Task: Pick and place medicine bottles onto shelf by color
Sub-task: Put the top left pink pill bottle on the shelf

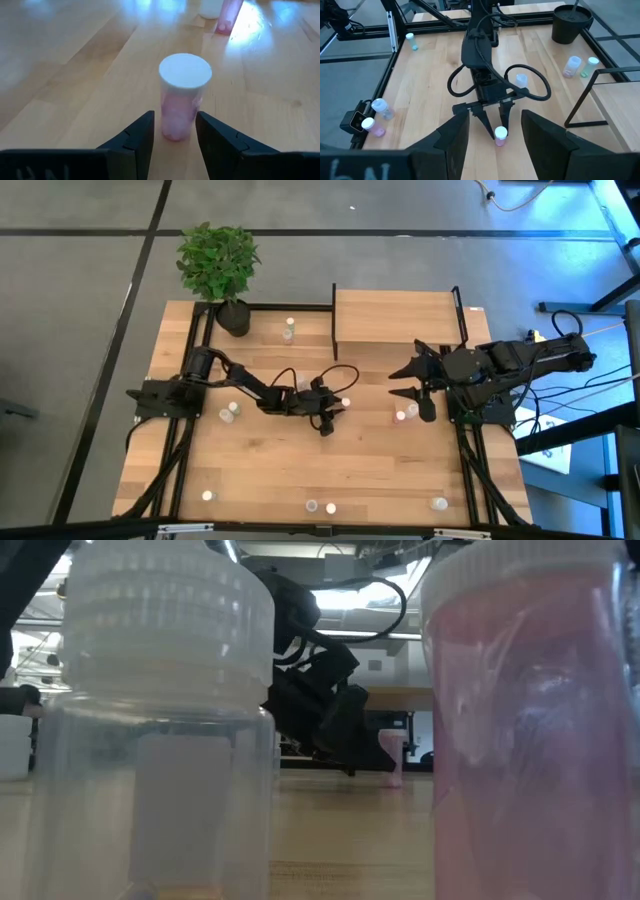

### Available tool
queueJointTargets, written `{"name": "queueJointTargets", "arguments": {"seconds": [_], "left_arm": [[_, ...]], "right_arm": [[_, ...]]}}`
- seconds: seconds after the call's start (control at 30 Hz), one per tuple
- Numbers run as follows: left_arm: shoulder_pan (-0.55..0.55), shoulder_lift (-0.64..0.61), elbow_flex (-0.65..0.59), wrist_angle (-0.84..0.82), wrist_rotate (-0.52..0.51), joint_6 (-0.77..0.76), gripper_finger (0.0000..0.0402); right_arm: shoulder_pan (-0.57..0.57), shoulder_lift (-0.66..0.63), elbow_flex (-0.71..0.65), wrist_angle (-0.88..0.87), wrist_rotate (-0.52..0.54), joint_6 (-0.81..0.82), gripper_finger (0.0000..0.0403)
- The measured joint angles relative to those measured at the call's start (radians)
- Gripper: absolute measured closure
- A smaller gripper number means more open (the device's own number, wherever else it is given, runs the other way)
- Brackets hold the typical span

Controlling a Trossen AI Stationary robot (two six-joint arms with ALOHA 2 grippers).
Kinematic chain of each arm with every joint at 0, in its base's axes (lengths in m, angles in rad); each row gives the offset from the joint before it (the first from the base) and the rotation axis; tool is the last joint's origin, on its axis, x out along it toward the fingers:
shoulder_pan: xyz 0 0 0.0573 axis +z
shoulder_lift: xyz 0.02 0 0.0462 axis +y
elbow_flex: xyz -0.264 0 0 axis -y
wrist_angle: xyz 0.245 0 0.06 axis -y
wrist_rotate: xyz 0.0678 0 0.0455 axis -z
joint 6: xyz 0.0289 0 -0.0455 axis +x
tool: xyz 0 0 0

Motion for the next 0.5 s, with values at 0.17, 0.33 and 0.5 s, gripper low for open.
{"name": "queueJointTargets", "arguments": {"seconds": [0.17,0.33,0.5], "left_arm": [[0.001,0.0,0.0,0.001,0.024,-0.001,0.0263],[0.002,0.0,0.0,0.008,0.023,-0.003,0.0263],[0.001,0.0,0.0,0.008,0.027,-0.003,0.0263]], "right_arm": [[0.0,0.0,0.0,0.0,0.0,0.001,0.0221],[0.0,0.0,0.0,0.0,0.0,0.003,0.0221],[0.0,0.0,0.0,0.0,0.0,0.003,0.0221]]}}
